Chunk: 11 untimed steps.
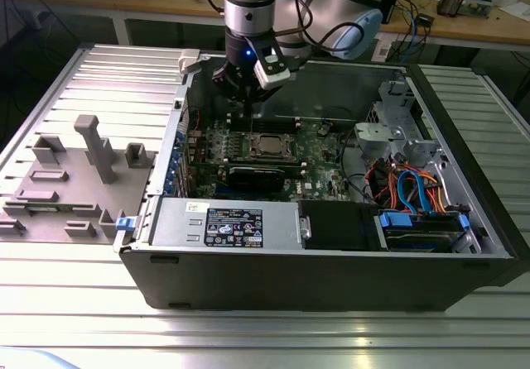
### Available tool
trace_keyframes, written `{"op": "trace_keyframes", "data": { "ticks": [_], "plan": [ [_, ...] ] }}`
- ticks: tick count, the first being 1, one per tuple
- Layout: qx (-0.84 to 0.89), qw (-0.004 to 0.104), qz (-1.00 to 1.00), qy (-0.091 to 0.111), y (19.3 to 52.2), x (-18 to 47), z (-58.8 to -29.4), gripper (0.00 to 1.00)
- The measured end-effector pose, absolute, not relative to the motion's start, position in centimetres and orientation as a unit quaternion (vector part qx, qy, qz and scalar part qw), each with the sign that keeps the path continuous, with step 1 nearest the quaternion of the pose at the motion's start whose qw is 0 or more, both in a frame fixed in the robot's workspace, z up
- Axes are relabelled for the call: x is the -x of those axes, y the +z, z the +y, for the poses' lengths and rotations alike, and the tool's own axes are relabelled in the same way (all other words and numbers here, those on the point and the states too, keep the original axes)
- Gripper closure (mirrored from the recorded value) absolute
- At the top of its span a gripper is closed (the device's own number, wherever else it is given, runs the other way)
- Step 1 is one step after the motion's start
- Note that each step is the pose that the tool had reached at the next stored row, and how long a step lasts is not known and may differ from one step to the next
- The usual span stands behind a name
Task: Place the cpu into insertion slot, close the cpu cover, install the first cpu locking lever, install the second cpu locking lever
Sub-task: 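Install the first cpu locking lever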
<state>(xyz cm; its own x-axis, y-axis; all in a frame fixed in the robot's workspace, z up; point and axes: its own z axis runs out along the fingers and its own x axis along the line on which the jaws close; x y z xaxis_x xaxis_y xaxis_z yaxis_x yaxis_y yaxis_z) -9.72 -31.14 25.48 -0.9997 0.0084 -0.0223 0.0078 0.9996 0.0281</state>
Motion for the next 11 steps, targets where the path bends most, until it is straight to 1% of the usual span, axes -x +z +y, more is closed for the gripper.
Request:
{"op": "trace_keyframes", "data": {
  "ticks": [11],
  "plan": [
    [-0.004, 0.011, 1.0, 0.014, 25.48, 9.05, -31.14, 0.89]
  ]
}}
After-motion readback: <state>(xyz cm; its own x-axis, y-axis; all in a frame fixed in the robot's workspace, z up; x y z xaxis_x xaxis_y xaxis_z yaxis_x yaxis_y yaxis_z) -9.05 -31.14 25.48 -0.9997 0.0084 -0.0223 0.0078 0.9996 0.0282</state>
